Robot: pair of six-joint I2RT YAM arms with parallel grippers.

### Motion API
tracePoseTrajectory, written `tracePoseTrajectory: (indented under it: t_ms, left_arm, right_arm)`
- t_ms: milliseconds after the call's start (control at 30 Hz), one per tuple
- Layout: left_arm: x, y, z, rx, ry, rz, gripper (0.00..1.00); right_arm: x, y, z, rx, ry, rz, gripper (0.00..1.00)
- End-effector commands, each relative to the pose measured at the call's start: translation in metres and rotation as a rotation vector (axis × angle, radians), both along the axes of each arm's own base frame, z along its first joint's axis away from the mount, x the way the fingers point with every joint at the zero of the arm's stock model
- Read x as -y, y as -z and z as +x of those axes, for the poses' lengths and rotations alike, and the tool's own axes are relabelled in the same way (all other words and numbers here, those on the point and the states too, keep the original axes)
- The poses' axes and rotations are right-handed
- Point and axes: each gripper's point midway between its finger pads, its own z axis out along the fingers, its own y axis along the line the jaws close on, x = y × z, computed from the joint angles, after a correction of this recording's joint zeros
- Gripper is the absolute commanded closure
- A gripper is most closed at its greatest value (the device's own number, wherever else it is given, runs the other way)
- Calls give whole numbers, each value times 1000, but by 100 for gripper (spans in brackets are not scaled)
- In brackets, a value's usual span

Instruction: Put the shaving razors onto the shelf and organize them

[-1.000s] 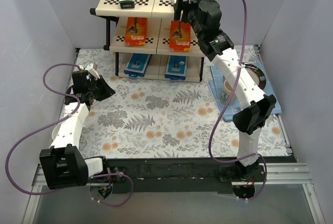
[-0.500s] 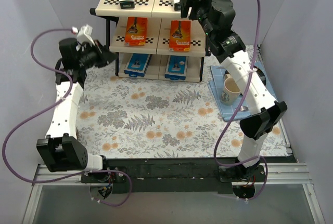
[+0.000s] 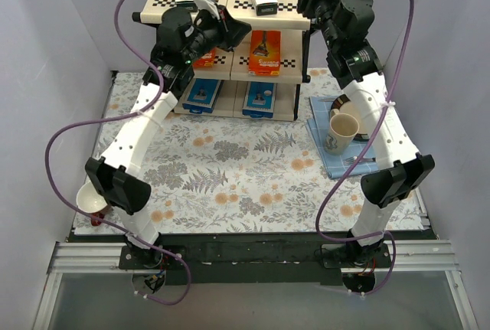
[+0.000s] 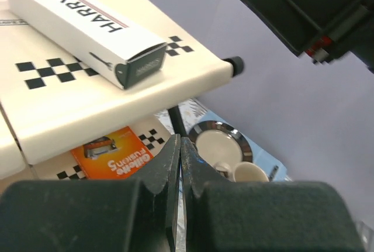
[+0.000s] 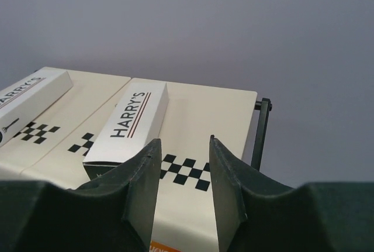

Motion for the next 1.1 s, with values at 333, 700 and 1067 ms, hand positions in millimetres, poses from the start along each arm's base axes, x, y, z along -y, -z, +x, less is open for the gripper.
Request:
tracePoseTrajectory:
  t_ms: [333,700,1067]
  left_arm:
    - [-3,-44,53,160,-402,-103,100]
    - [-5,-32,85,224,-596,-77,100]
    - [12,-10,97,213,-560,-42,100]
  right_arm:
    - [-16,21,21,13,-41,-31,56]
    - [-28,43,37,-35,-67,-36,53]
    - [-46,53,40,-67,-131,-20,51]
